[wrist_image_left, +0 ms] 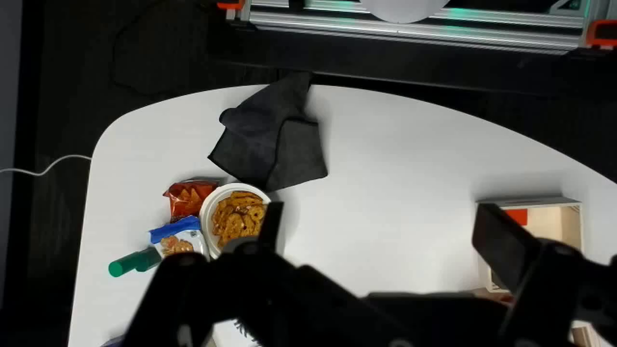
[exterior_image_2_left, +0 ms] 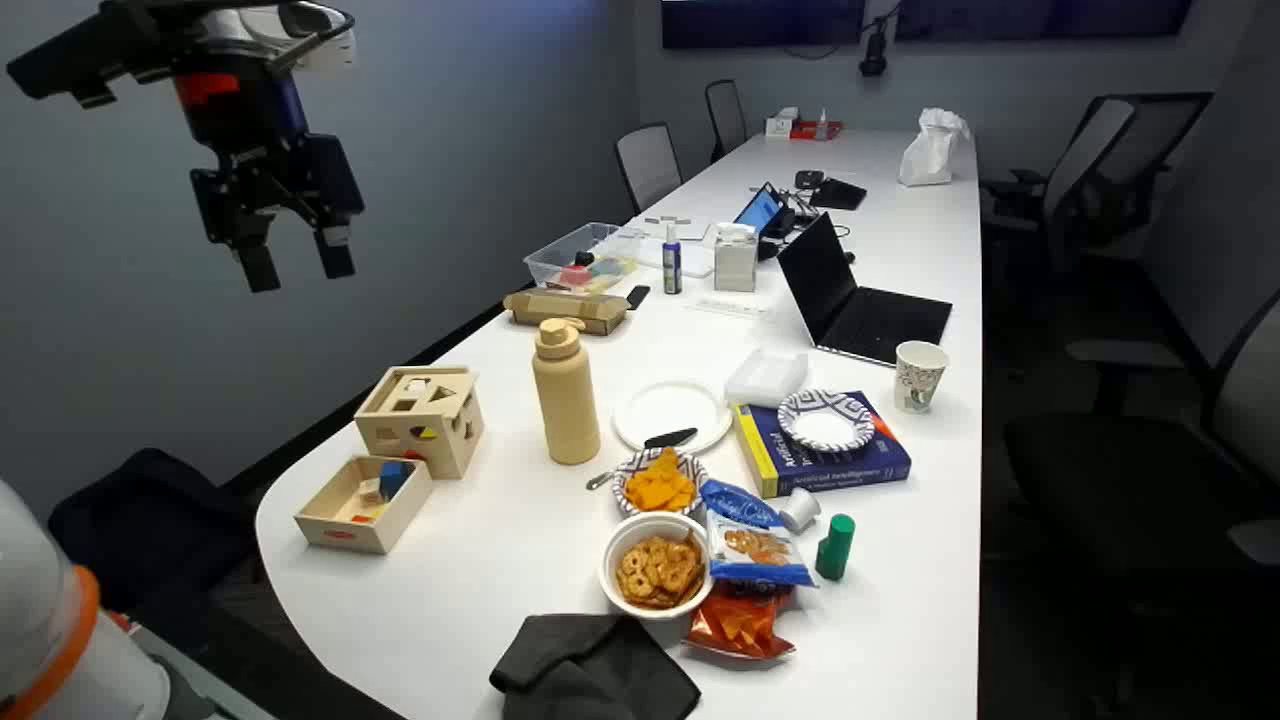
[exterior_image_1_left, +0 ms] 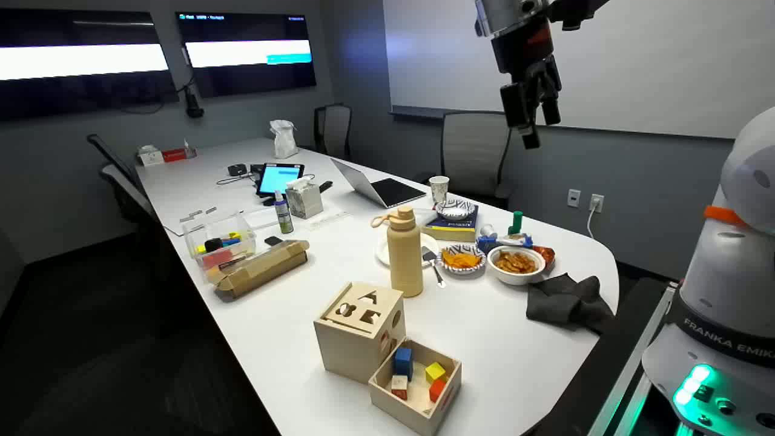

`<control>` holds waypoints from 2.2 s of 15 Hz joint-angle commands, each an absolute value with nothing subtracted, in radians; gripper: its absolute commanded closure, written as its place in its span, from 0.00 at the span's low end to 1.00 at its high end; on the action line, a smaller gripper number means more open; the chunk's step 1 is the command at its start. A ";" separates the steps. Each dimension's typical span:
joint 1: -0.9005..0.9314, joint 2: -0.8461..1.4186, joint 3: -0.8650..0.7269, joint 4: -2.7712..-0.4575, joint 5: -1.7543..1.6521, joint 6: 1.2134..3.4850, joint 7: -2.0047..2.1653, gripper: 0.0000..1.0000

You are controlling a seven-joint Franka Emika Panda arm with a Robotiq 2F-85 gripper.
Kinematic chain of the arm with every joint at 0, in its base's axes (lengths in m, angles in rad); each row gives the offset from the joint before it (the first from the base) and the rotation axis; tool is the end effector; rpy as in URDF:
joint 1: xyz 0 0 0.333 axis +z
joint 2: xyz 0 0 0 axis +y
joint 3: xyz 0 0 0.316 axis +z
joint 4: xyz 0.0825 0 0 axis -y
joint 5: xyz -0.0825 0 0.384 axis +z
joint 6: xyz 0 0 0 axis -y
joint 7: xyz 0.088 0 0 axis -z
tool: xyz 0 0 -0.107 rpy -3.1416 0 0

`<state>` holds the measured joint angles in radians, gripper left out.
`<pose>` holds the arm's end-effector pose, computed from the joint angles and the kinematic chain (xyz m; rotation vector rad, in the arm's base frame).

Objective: Wipe the table using the black towel

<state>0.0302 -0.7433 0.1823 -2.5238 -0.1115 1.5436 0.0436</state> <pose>0.2962 0.0573 0.4960 2.8616 0.1676 -0.3183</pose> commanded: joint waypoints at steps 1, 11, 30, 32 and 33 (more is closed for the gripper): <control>0.058 -0.739 0.161 -2.522 -0.123 1.540 0.059 0.00; 0.022 -0.441 0.037 -2.529 -0.120 1.825 -0.021 0.00; -0.233 0.282 -0.174 -2.583 0.133 2.448 -0.153 0.00; -0.265 0.324 -0.176 -2.578 0.156 2.481 -0.172 0.00; -0.278 0.346 -0.175 -2.572 0.166 2.492 -0.175 0.00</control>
